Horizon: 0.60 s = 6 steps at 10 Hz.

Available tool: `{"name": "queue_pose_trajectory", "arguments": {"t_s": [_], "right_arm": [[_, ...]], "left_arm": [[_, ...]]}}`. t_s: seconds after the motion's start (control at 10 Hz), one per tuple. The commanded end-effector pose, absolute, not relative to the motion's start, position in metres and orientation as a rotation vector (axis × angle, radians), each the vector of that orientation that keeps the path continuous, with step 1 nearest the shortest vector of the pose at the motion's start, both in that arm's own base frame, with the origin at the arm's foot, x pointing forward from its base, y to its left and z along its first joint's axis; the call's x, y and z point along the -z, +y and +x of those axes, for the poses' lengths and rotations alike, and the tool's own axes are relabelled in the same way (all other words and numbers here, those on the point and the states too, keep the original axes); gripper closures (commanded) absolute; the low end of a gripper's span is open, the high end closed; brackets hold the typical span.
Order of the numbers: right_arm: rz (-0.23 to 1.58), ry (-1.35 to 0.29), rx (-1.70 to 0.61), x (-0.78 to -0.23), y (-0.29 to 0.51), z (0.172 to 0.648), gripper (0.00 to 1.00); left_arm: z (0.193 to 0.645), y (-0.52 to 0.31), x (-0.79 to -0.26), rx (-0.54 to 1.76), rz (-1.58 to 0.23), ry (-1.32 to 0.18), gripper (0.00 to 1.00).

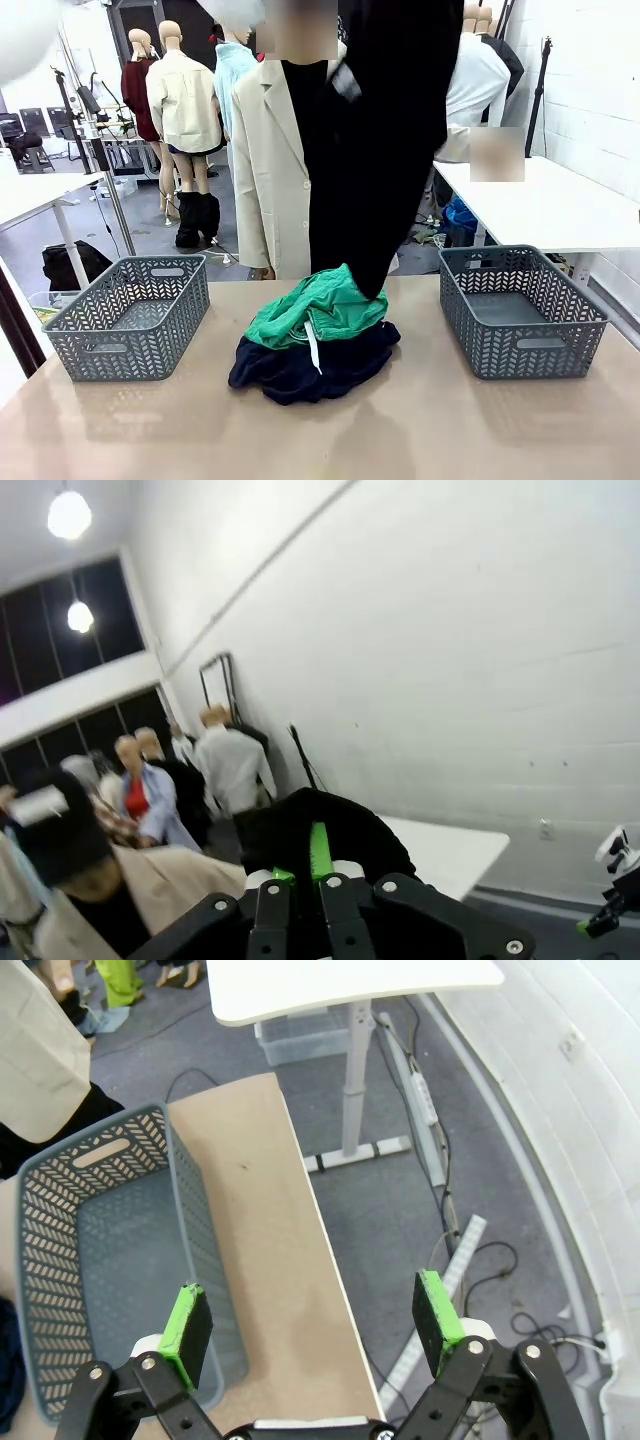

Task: Sort the tops and bottoms.
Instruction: Sort the clothes according to human instructions.

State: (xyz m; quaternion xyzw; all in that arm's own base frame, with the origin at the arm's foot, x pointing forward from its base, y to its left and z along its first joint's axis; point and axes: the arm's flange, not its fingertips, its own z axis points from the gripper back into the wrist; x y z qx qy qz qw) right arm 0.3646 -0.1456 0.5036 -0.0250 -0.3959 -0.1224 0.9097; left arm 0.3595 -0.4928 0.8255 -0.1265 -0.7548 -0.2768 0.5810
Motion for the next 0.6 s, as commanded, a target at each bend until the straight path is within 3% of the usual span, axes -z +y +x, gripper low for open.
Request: {"name": "queue_pose_trajectory", "arguments": {"t_s": [0.0,0.3,0.4,0.5], "right_arm": [[-0.051,-0.810,0.259,-0.502,-0.147,0.364,0.00],[-0.051,-0.810,0.259,-0.502,-0.147,0.364,0.00],[-0.051,-0.810,0.259,-0.502,-0.147,0.364,0.00],[-0.051,-0.810,0.259,-0.502,-0.147,0.364,0.00]], "left_arm": [[0.474,-0.650,-0.852,0.616,-0.346,-1.798,1.00],[0.493,-0.678,-0.840,0.545,-0.488,-1.762,1.00],[0.425,-0.584,-0.736,0.599,-0.399,-1.655,1.00],[0.425,-0.584,-0.736,0.599,-0.399,-1.655,1.00]]}}
